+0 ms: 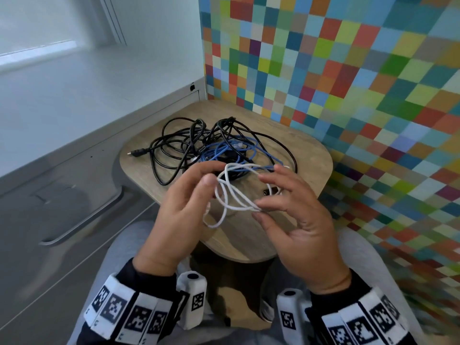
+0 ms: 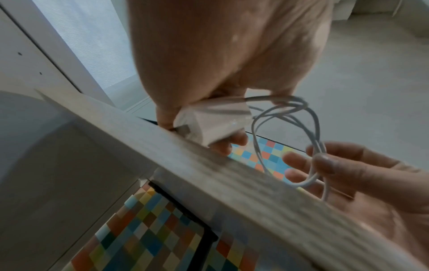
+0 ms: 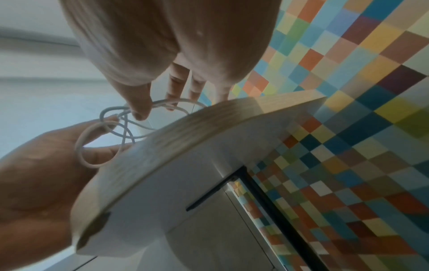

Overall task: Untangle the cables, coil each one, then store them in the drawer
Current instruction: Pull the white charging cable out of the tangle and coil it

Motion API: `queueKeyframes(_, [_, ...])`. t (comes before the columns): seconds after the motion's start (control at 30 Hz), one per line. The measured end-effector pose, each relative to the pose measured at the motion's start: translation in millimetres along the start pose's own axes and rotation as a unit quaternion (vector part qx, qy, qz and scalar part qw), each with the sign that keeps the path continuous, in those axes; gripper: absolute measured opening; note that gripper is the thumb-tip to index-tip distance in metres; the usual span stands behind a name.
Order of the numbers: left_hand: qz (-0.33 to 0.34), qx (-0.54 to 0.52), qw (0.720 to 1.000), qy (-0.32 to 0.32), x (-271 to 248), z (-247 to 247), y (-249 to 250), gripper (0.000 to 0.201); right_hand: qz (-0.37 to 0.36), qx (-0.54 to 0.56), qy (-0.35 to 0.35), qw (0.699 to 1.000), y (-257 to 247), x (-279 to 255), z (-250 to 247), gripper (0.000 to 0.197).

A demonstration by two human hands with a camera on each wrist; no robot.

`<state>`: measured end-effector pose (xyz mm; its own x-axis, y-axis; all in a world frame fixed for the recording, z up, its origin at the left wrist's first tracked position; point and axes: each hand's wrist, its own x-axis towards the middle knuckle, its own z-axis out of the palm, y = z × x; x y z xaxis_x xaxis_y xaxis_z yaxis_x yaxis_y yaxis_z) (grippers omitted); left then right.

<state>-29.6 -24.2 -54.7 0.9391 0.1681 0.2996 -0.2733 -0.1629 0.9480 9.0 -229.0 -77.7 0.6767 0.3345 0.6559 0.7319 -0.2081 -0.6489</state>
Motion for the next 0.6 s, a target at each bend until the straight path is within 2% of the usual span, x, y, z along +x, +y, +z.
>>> queueKeyframes(0.07, [-0.008, 0.056, 0.998, 0.015, 0.5, 2.3, 0.5, 0.023, 0.000, -0.036, 0.001, 0.999, 3.0, -0.2, 2.0, 0.006])
queueKeyframes(0.13, [-0.004, 0.062, 0.998, 0.030, 1.4, 3.7, 2.6, 0.008, 0.021, -0.043, 0.013, 0.999, 6.2, 0.0, 2.2, 0.006])
queueKeyframes(0.2, [0.002, 0.062, 0.998, 0.032, 1.0, 3.3, 4.6, 0.017, 0.068, -0.030, 0.028, 0.997, 8.5, -0.9, 1.7, 0.013])
queueKeyframes(0.27, [0.015, 0.057, 0.998, 0.022, 0.0, 3.2, 5.6, 0.026, 0.139, 0.013, 0.049, 0.989, 7.7, -0.5, 2.5, 0.028])
queueKeyframes(0.37, [0.049, 0.063, 0.997, 0.026, -1.1, 5.1, 4.7, 0.032, 0.241, 0.163, 0.089, 0.953, 1.8, 4.9, 3.4, 0.065])
queueKeyframes(0.43, [0.070, 0.082, 0.994, 0.031, -0.9, 6.5, 3.9, 0.030, 0.278, 0.258, 0.105, 0.919, -0.2, 9.3, 1.2, 0.080])
queueKeyframes(0.5, [0.078, 0.099, 0.991, 0.038, -0.2, 6.7, 1.9, 0.025, 0.293, 0.309, 0.107, 0.898, -0.6, 12.2, -1.7, 0.084])
queueKeyframes(0.6, [0.057, 0.094, 0.992, 0.060, 0.3, 8.6, 1.6, 0.020, 0.300, 0.384, 0.114, 0.866, -0.4, 11.9, -4.9, 0.078])
